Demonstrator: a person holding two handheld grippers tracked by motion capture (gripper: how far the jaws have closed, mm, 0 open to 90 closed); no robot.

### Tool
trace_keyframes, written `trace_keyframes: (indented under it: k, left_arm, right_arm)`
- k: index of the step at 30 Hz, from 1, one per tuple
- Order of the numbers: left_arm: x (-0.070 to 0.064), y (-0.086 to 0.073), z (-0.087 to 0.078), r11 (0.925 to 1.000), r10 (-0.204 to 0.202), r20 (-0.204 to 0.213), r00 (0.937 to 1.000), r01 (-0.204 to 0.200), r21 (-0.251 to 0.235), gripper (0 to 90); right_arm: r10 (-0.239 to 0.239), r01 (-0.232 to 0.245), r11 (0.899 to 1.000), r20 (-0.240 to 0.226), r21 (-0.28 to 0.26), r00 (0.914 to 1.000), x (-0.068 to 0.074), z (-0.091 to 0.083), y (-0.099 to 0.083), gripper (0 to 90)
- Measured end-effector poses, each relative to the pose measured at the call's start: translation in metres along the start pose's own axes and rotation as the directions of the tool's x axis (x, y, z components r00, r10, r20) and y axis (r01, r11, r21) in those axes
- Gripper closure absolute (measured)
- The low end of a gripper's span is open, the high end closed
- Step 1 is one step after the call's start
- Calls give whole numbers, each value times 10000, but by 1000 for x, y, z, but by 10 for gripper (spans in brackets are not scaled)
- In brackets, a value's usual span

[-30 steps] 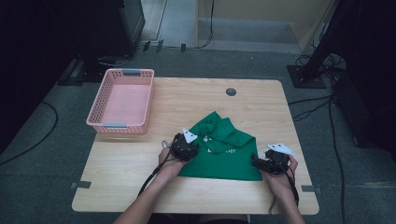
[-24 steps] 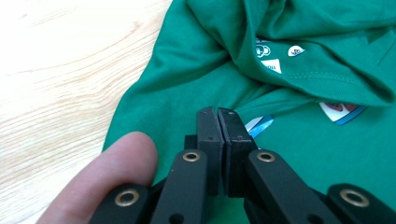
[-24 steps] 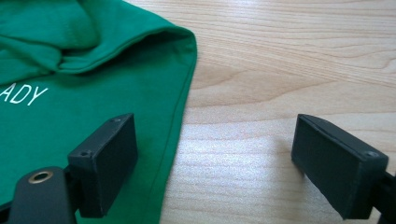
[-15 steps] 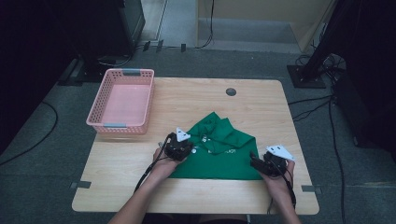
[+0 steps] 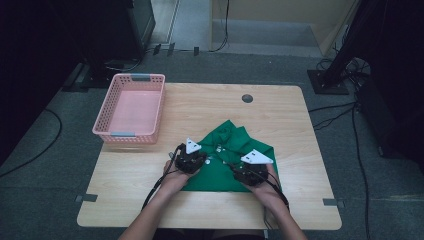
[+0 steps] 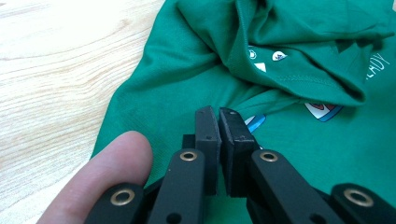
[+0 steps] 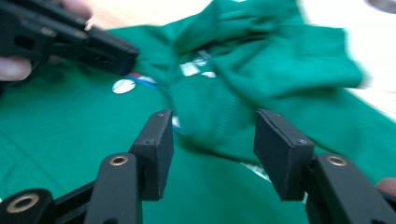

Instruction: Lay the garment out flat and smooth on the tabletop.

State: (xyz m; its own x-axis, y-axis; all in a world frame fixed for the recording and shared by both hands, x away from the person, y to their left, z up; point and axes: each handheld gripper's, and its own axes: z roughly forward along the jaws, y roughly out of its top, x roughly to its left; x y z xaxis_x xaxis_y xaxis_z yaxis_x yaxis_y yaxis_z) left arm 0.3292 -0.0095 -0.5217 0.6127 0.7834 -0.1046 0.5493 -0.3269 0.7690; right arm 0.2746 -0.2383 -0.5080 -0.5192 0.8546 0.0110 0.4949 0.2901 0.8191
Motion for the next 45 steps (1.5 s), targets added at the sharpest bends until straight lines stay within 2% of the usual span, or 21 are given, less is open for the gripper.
trace_keyframes:
  k: [2, 3, 4, 6, 9, 10, 13, 14, 18, 21, 25, 26, 28, 30, 32, 36, 38, 39, 40, 43, 45]
  left_arm:
    - [1, 0, 0, 10000, -65, 68, 10000, 65, -2, 886]
    - [2, 0, 0, 10000, -70, 84, 9999, 70, 18, 886]
    - [2, 0, 0, 9999, -99, 104, 9999, 99, 19, 885]
    - [2, 0, 0, 10000, -83, 149, 9999, 83, 19, 885]
    - [2, -1, -1, 10000, -59, 220, 9997, 58, 16, 884]
    - [2, -1, -1, 10000, -6, 233, 9997, 6, 31, 883]
    - [2, -2, -2, 10000, 51, 285, 9996, -52, 26, 882]
    - [2, -2, -2, 10000, 36, 314, 9995, -36, 19, 881]
    - [4, -4, -6, 9999, 118, 371, 9992, -120, 47, 880]
    - [5, -7, -9, 9998, 216, 387, 9990, -217, 29, 879]
    - [8, -10, -14, 9994, 324, 382, 9987, -327, 57, 863]
    - [7, -10, -16, 9995, 278, 361, 9990, -283, 127, 831]
    - [-1, -8, -19, 9994, 282, 182, 9994, -286, 210, 631]
    - [-14, -3, -19, 9990, 449, 343, 9984, -447, -67, 500]
    - [-31, 4, -13, 9971, 749, -9, 9972, -749, -129, 394]
    - [-56, 18, 12, 9951, 967, -289, 9949, -960, 258, 318]
    - [-64, 19, 24, 9930, 1121, -689, 9913, -1092, 452, 325]
    - [-66, 19, 28, 9921, 1196, -849, 9892, -1157, 495, 365]
    - [-66, 19, 29, 9945, 1026, -723, 9921, -1006, 308, 423]
    - [-67, 19, 26, 9918, 1276, -1002, 9867, -1260, 220, 704]
    - [-60, 21, 19, 9944, 1048, -821, 9911, -1036, 186, 840]
  right_arm:
    - [-254, 259, 9993, -164, 268, 9995, 5, 9, 2, 486]
    - [-457, 465, 9981, -198, 396, 9988, 7, 14, 2, 526]
    - [-592, 590, 9974, 54, 417, 9982, 9, 18, 1, 568]
    - [-446, 417, 9962, 365, 766, 9983, 7, 24, 0, 655]
    - [8, 0, 9966, -91, 822, 10000, -4, 24, 3, 832]
    - [176, -157, 9964, -220, 838, 9996, -8, 21, 5, 848]
    - [426, -411, 9983, -358, 410, 9985, -21, 11, 15, 862]
    - [711, -705, 9974, -344, 161, 9969, -27, 6, 19, 862]
    - [1977, -1971, 9761, -24, -912, 9802, -53, -14, 34, 864]
    - [2488, -2444, 9620, 222, -1222, 9683, -69, -22, 38, 864]
    - [2838, -2760, 9512, 400, -1384, 9581, -80, -28, 36, 864]
    - [2925, -2851, 9483, 354, -1394, 9556, -82, -28, 35, 864]
    - [2908, -2852, 9484, 210, -1386, 9566, -82, -29, 34, 863]
    - [2829, -2785, 9497, 116, -1433, 9591, -79, -29, 34, 863]
    - [2794, -2760, 9490, 8, -1522, 9602, -76, -30, 36, 862]
    - [2962, -2950, 9394, -201, -1748, 9549, -72, -30, 39, 862]
    - [2974, -2977, 9375, -292, -1803, 9543, -71, -31, 39, 862]
    - [2990, -2996, 9362, -314, -1837, 9537, -70, -32, 39, 862]
    - [3016, -3024, 9343, -335, -1888, 9528, -70, -33, 39, 862]
    - [3023, -3023, 9314, -317, -2028, 9527, -70, -36, 38, 862]
    - [3014, -3000, 9309, -259, -2083, 9532, -69, -37, 37, 862]
